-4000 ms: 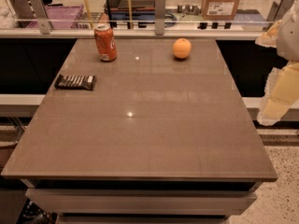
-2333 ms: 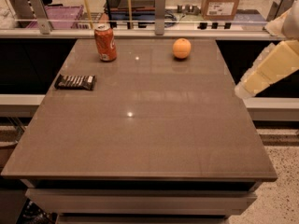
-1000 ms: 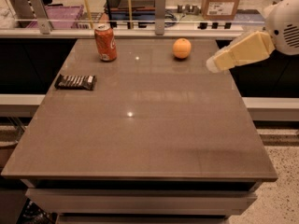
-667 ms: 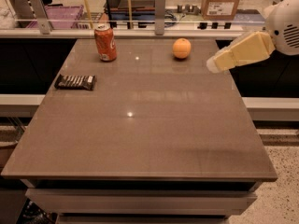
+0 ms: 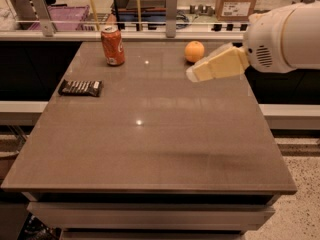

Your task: Knock coke can over

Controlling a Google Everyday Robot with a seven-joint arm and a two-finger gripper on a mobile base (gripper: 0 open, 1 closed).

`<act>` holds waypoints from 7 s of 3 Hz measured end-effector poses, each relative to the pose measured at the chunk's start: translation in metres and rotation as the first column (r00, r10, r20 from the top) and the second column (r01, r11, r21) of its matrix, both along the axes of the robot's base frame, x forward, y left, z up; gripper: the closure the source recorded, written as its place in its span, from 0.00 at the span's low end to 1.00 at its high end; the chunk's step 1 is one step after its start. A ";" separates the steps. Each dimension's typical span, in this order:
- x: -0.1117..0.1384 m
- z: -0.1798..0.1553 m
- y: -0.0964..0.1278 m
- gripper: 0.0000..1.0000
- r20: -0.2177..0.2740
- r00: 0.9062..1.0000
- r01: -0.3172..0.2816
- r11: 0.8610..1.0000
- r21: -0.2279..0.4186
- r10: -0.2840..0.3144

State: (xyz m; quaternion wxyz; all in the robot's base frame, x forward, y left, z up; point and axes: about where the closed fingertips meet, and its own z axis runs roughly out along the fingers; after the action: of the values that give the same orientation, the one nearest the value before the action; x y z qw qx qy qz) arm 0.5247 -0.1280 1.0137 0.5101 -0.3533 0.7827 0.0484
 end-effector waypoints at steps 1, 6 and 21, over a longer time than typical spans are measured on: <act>0.011 -0.010 0.026 0.00 0.030 1.000 -0.009 0.999 0.053 0.008; 0.102 -0.034 0.092 0.00 0.088 0.995 -0.069 0.976 0.205 0.051; 0.273 -0.112 0.293 0.23 0.106 0.959 -0.282 0.876 0.392 0.261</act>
Offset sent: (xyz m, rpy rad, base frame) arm 0.0412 0.0523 -0.0320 0.1691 -0.0742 -0.0169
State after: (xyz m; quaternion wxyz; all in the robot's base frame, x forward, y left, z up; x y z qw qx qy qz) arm 0.7972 0.1647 0.9013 0.5791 -0.3480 0.6857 0.2708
